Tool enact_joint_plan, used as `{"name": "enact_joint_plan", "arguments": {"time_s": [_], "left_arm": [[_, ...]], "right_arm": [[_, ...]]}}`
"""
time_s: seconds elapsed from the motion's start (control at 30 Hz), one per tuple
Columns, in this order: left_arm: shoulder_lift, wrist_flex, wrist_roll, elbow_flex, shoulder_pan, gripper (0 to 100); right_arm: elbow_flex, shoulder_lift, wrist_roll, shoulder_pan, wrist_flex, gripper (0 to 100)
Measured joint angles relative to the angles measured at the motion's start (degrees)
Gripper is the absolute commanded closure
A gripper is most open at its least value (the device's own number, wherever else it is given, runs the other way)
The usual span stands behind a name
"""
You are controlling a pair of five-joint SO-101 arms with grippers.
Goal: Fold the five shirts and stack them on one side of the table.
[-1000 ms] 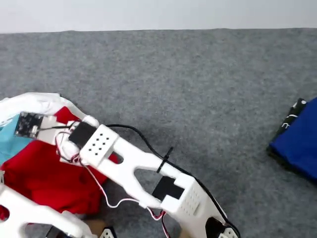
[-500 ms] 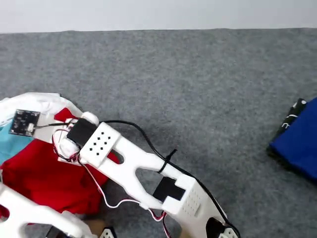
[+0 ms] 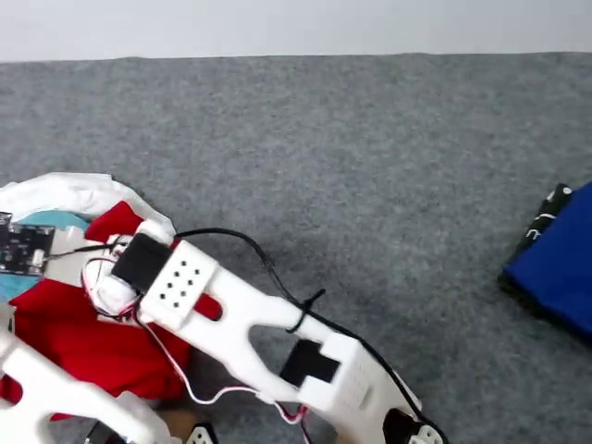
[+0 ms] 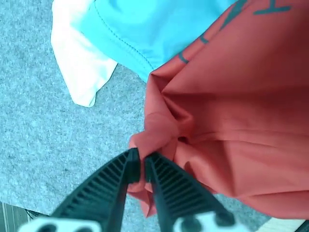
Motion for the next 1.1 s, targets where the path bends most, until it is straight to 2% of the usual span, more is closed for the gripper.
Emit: {"name": "enact_joint_plan", "arguments": {"time_s": [0.3, 0.53, 0.7, 0.9, 1.1], "left_arm": [[0.0, 0.0, 0.0, 0.0, 0.0, 100], [0.0, -1.9, 0.0, 2.7, 0.0, 100], [0.0, -2.4, 0.0, 2.9, 0.0, 100], [0.0, -2.5, 0.0, 2.9, 0.0, 100], [0.0, -2.5, 1.8, -4.8, 3.1, 100]], "right_arm": [[0.0, 8.3, 0.0, 0.7, -6.0, 80.1], [0.0, 10.0, 1.0, 3.6, -6.4, 99.1], [0.0, 10.1, 6.2, 6.1, -6.4, 98.8], [-1.8, 10.0, 9.2, 9.6, -4.8, 98.8], [-8.9, 6.8, 11.5, 12.6, 1.4, 98.8]]}}
